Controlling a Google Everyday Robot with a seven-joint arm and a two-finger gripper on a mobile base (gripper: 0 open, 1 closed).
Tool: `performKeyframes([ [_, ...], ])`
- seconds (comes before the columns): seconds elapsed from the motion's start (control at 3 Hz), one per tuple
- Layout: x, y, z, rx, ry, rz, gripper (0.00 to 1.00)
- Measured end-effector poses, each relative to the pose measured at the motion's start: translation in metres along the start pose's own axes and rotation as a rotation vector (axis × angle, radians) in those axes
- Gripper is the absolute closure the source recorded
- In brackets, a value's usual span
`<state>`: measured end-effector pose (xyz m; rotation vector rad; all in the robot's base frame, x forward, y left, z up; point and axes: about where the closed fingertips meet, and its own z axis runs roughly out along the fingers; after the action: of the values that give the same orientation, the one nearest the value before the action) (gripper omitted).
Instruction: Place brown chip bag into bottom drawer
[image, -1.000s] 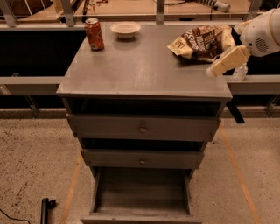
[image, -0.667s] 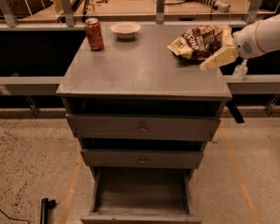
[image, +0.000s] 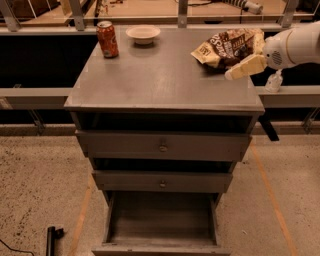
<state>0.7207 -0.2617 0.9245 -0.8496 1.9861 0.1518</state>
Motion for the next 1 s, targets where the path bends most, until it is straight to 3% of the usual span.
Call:
performKeyframes([
  [0.33, -0.012, -0.025, 0.015, 0.100, -0.088, 0.079, 0.00],
  [0.67, -0.024, -0.047, 0.034, 0.128, -0.187, 0.190, 0.00],
  [1.0, -0.023, -0.078, 0.052, 0.161, -0.246, 0.304, 0.00],
])
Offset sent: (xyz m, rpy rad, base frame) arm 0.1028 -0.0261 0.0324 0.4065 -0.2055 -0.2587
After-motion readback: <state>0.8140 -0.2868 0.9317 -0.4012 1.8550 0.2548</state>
